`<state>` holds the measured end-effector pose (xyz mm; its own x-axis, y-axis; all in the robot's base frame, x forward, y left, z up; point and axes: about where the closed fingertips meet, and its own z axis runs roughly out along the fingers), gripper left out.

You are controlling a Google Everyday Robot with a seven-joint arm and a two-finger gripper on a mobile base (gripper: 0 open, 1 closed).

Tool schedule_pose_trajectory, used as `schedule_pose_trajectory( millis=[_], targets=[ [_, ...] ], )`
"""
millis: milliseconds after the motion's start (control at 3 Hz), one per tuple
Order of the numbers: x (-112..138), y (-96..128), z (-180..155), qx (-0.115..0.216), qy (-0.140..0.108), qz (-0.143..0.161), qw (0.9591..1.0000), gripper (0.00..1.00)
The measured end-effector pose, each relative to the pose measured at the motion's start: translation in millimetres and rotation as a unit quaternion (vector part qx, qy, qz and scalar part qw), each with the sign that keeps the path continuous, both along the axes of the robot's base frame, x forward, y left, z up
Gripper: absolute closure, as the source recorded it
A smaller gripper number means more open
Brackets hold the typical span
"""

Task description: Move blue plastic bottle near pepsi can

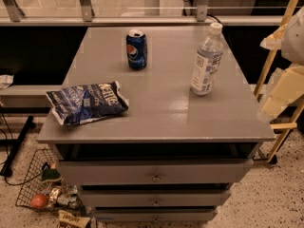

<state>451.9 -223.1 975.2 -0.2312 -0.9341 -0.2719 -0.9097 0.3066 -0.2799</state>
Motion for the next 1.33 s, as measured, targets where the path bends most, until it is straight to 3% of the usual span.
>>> schedule_pose_trajectory(
  millis=[333,667,1000,1333],
  targets=[
    [35,-9,8,0.067,-0.049,-0.03,0.9961,0.0],
    [67,4,11,0.15,-0.072,-0.048,0.9849,0.0],
    [96,22,-6,0.229,-0.064,-0.076,0.9683,0.0],
    [115,23,-22,0.262,-0.062,-0.111,0.9568,0.0]
  ],
)
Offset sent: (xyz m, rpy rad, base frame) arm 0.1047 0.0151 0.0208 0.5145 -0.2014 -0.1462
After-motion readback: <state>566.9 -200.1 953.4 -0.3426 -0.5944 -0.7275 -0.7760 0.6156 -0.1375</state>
